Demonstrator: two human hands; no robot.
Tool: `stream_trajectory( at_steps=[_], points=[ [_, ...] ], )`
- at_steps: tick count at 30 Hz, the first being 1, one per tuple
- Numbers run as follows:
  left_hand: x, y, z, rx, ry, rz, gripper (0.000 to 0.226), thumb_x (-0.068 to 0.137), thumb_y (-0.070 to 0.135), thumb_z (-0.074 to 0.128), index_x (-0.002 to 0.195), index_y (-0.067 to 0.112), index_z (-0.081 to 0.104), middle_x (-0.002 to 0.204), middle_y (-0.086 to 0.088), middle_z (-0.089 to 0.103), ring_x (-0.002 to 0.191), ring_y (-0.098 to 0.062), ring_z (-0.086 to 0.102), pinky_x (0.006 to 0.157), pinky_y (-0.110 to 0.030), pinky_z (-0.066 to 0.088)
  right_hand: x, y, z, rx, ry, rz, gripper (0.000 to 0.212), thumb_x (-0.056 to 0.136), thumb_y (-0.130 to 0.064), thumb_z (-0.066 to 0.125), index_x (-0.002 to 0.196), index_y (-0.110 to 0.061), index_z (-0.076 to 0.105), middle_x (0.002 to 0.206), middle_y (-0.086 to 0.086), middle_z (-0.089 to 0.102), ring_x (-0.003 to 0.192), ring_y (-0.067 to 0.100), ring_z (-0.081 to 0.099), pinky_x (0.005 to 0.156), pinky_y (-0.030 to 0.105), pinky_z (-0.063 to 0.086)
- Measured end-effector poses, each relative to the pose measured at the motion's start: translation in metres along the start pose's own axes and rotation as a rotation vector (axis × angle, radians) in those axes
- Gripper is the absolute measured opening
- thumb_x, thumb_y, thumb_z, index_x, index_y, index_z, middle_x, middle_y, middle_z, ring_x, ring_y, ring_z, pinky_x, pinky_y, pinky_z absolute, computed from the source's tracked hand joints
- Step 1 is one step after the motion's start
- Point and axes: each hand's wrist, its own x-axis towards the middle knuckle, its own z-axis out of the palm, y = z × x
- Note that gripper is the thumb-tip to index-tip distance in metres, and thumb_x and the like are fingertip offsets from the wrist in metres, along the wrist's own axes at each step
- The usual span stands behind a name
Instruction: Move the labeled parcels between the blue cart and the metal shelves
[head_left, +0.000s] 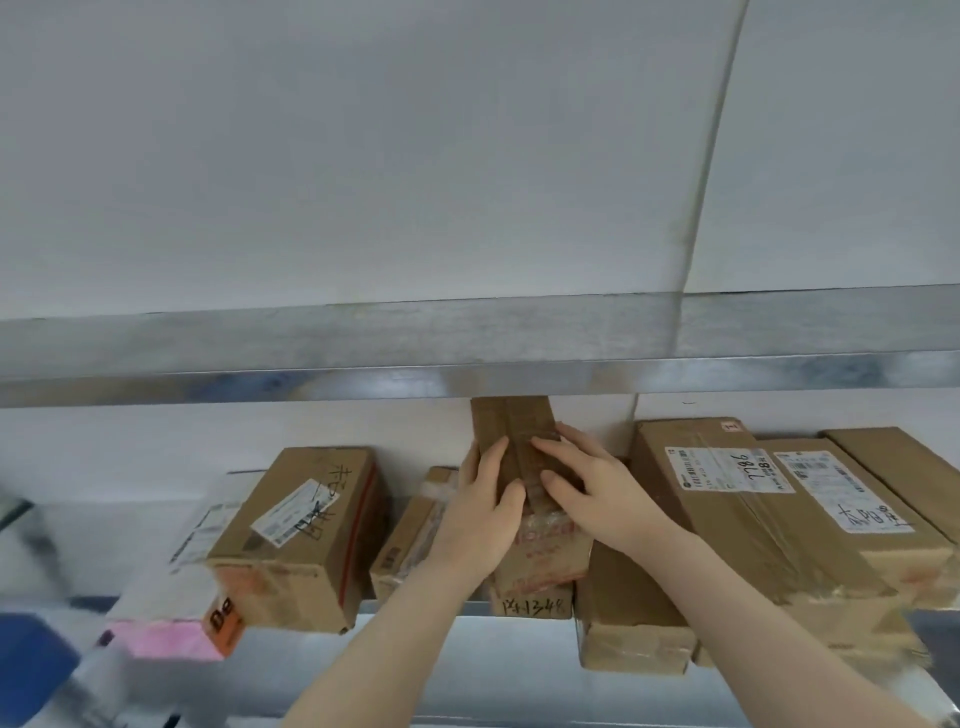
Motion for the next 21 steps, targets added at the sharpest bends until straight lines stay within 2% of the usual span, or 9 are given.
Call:
stream_trajectory(
  at_steps=[2, 4, 6, 9, 11, 14, 17, 19, 21],
  points=[
    [-0.013, -0.009, -0.021, 0.008, 0.047, -0.023, 0.051, 0.095, 0.042, 0.036, 0.143, 0.048, 0.018, 0.153, 0.018, 0.014, 0.121, -0.002, 0.034, 0.098, -0.024, 0.034, 0.004, -0.019, 0.015, 0.015, -0.025, -0.039, 0.044, 0.096, -0.035, 0.049, 0.139, -0.033, 0.045, 0.154, -0.01, 0.026, 0.136, 0.005, 0.028, 0.098, 0.003, 0.013],
    [-0.028, -0.019, -0.045, 0.05, 0.104, -0.07, 0.051, 0.095, 0.043, 0.035, 0.142, 0.048, 0.019, 0.155, 0.018, 0.011, 0.121, -0.003, 0.035, 0.097, -0.025, 0.031, 0.009, -0.04, 0.033, 0.052, -0.053, -0.083, 0.043, 0.096, -0.034, 0.049, 0.139, -0.033, 0.046, 0.151, -0.014, 0.026, 0.135, 0.004, 0.029, 0.092, -0.006, 0.01],
    [-0.045, -0.031, -0.071, 0.096, 0.168, -0.123, 0.051, 0.094, 0.045, 0.034, 0.141, 0.05, 0.018, 0.157, 0.016, 0.007, 0.128, -0.009, 0.034, 0.098, -0.027, 0.028, 0.014, -0.064, 0.056, 0.104, -0.096, -0.133, 0.043, 0.096, -0.033, 0.049, 0.139, -0.033, 0.046, 0.149, -0.017, 0.026, 0.134, 0.002, 0.03, 0.089, -0.009, 0.012],
    [-0.074, -0.051, -0.116, 0.17, 0.254, -0.191, 0.052, 0.092, 0.047, 0.031, 0.142, 0.048, 0.016, 0.158, 0.014, 0.005, 0.134, -0.019, 0.034, 0.1, -0.031, 0.028, 0.022, -0.105, 0.095, 0.151, -0.174, -0.206, 0.043, 0.096, -0.036, 0.048, 0.139, -0.036, 0.044, 0.153, -0.014, 0.023, 0.137, 0.004, 0.029, 0.103, 0.008, 0.019],
    [-0.096, -0.066, -0.148, 0.22, 0.316, -0.252, 0.053, 0.092, 0.047, 0.031, 0.143, 0.045, 0.016, 0.157, 0.013, 0.007, 0.134, -0.021, 0.034, 0.102, -0.033, 0.03, 0.026, -0.136, 0.124, 0.175, -0.218, -0.254, 0.043, 0.096, -0.039, 0.047, 0.139, -0.039, 0.043, 0.155, -0.013, 0.021, 0.137, 0.005, 0.029, 0.105, 0.015, 0.021],
    [-0.133, -0.087, -0.196, 0.227, 0.404, -0.31, 0.056, 0.092, 0.048, 0.031, 0.146, 0.041, 0.016, 0.157, 0.013, 0.009, 0.131, -0.017, 0.036, 0.101, -0.029, 0.031, 0.029, -0.186, 0.168, 0.222, -0.3, -0.329, 0.044, 0.096, -0.042, 0.045, 0.139, -0.042, 0.041, 0.155, -0.018, 0.017, 0.135, 0.002, 0.029, 0.104, 0.014, 0.024],
    [-0.168, -0.109, -0.241, 0.243, 0.49, -0.351, 0.054, 0.093, 0.048, 0.031, 0.146, 0.041, 0.018, 0.156, 0.016, 0.012, 0.124, -0.007, 0.034, 0.097, -0.024, 0.032, 0.031, -0.234, 0.213, 0.297, -0.379, -0.398, 0.043, 0.096, -0.042, 0.045, 0.138, -0.045, 0.04, 0.148, -0.029, 0.016, 0.132, -0.008, 0.021, 0.097, 0.002, 0.015],
    [-0.192, -0.125, -0.27, 0.257, 0.529, -0.403, 0.052, 0.093, 0.049, 0.031, 0.144, 0.044, 0.019, 0.155, 0.017, 0.012, 0.121, -0.002, 0.033, 0.094, -0.022, 0.031, 0.032, -0.264, 0.243, 0.343, -0.443, -0.431, 0.043, 0.096, -0.043, 0.046, 0.139, -0.045, 0.039, 0.15, -0.025, 0.017, 0.134, -0.007, 0.018, 0.105, 0.012, 0.017],
    [-0.216, -0.141, -0.3, 0.254, 0.566, -0.454, 0.051, 0.092, 0.051, 0.03, 0.142, 0.048, 0.019, 0.156, 0.018, 0.01, 0.123, -0.005, 0.036, 0.094, -0.025, 0.033, 0.032, -0.297, 0.275, 0.359, -0.484, -0.456, 0.043, 0.096, -0.041, 0.047, 0.138, -0.045, 0.04, 0.154, -0.02, 0.018, 0.137, -0.004, 0.02, 0.111, 0.023, 0.023]
  ],
)
